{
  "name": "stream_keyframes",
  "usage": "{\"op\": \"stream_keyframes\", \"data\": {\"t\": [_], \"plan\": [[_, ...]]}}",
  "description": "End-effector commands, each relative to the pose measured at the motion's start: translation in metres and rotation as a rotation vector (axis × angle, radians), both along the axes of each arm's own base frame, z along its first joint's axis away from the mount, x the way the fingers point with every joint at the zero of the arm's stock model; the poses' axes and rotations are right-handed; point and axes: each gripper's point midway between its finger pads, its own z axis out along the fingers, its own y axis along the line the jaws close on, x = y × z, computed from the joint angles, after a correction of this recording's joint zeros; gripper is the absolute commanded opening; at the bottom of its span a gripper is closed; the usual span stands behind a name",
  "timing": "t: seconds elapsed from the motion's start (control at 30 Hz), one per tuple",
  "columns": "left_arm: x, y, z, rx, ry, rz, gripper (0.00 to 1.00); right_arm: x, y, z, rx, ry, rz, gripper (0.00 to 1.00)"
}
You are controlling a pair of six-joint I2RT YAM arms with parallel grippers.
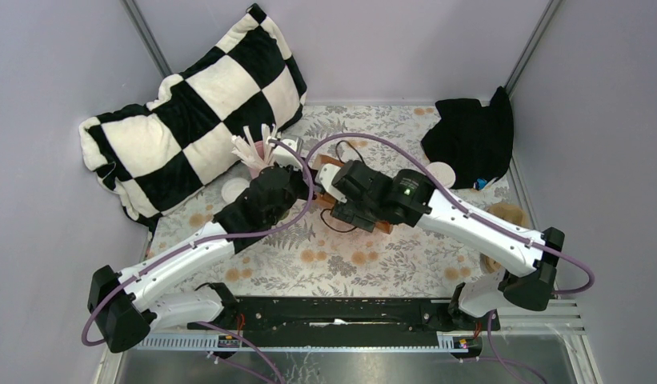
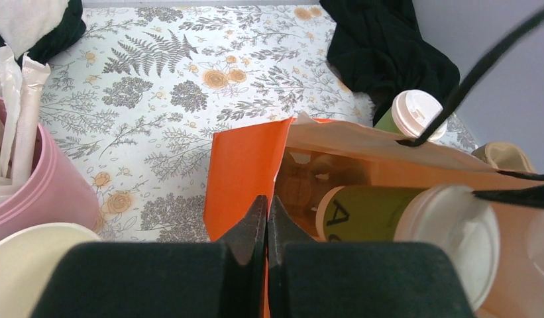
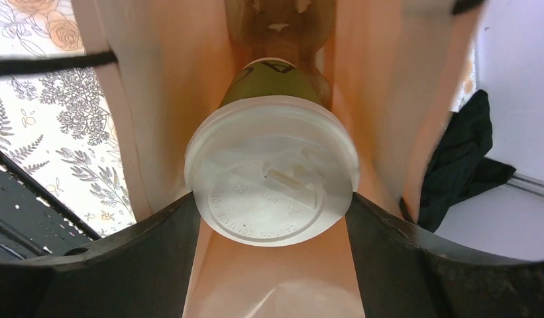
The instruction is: Pack the takeout coffee
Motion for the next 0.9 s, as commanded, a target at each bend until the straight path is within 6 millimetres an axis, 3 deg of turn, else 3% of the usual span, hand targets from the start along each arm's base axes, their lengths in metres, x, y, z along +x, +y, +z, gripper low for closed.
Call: {"op": "stream_keyframes", "data": {"t": [0.0, 0.33, 0.43, 0.67, 0.87], "plan": [[0.004, 0.002, 0.033, -0.104, -0.107, 0.024, 0.00, 0.007, 0.004, 0.000, 0.019, -0.069, -0.002, 0.61], [-0.010, 0.011, 0.025, -0.167, -0.225, -0.018, 0.00, 0.014, -0.020, -0.025, -0.107, -0.151, -0.066, 0.61], [-0.011, 0.009, 0.022, -0.170, -0.224, -0.030, 0.00, 0.009, -0.014, -0.037, -0.106, -0.124, 0.002, 0.62], [-0.017, 0.001, 0.018, -0.153, -0.206, -0.083, 0.00, 0.018, 0.003, -0.048, -0.085, -0.185, 0.112, 0.63], [-0.027, 0.001, -0.002, -0.121, -0.169, -0.106, 0.00, 0.029, 0.012, -0.056, -0.047, -0.234, 0.094, 0.63]]}}
